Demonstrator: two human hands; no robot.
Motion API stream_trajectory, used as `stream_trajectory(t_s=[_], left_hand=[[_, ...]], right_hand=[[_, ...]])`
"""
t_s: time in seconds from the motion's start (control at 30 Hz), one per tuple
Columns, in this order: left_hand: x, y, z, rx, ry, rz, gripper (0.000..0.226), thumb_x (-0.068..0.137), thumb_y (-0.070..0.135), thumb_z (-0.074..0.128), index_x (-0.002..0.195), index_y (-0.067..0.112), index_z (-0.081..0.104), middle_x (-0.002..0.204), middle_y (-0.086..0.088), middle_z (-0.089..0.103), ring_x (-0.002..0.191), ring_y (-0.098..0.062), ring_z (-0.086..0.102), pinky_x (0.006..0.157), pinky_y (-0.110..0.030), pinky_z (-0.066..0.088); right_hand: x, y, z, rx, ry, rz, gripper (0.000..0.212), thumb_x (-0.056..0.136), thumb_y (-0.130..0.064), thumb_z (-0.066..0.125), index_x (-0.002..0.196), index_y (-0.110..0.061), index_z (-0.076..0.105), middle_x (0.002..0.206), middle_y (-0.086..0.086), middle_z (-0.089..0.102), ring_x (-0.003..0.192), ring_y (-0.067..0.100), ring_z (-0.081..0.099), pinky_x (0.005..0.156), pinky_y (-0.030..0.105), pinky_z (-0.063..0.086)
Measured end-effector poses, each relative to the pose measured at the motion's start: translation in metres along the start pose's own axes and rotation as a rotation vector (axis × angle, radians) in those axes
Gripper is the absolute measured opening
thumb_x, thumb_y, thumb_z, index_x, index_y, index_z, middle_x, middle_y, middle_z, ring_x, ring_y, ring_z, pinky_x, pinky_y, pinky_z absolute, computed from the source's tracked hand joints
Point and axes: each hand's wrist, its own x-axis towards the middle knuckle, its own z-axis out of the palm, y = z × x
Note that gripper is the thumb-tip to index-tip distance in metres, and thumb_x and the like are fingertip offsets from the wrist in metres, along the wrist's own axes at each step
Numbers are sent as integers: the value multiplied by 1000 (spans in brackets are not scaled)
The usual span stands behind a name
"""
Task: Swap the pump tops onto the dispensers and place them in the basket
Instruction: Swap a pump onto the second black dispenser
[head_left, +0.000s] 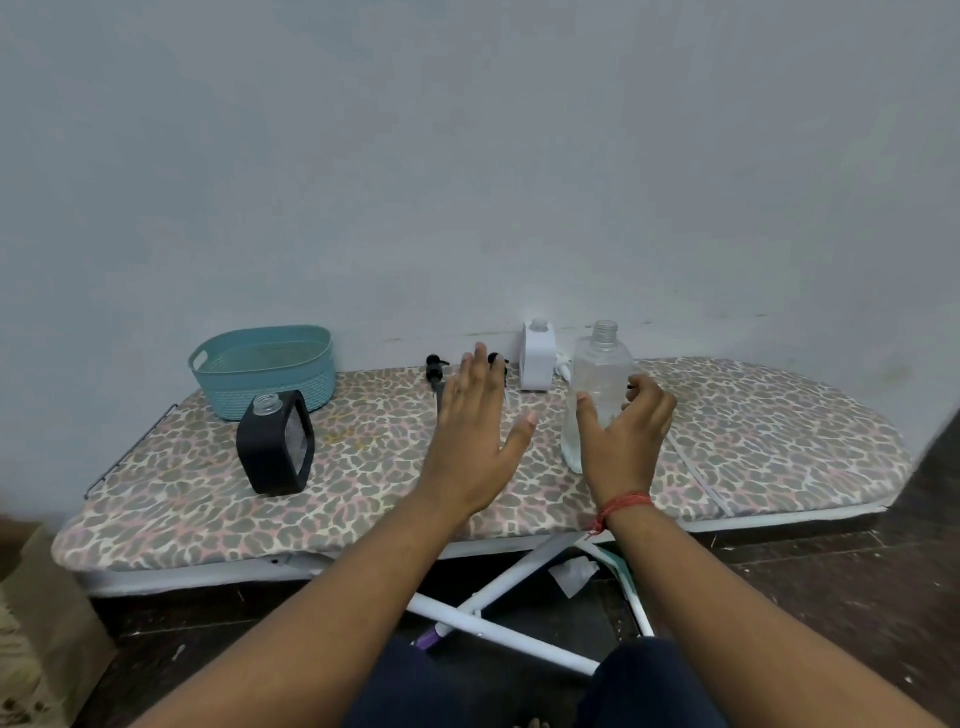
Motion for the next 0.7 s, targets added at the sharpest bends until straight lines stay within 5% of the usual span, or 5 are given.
stream_trajectory(t_s=[0.2,0.43,0.7], left_hand=[[19,28,29,-46,-113,31,77,105,60,25,163,20,-6,169,3,-19,153,-8,-23,125,-31,-12],[27,35,50,-68,-203,-4,78,104,63,22,163,20,-6,169,1,-19,153,-10,-23,127,-38,-8],[23,27,30,0,-166,51,79,102,66,20,162,22,-8,169,1,-19,154,-12,-23,128,-40,-7]], right_hand=[[5,15,11,30,-94,117,76,76,-40,79,133,-10,39,132,10,38,119,26,43,93,39,45],[5,21,14,160,-199,137,54,87,-27,73,130,-17,41,114,-7,48,96,8,50,67,4,34],[11,17,12,104,-252,110,56,85,-25,70,134,-15,43,122,-2,52,103,15,53,78,26,43]])
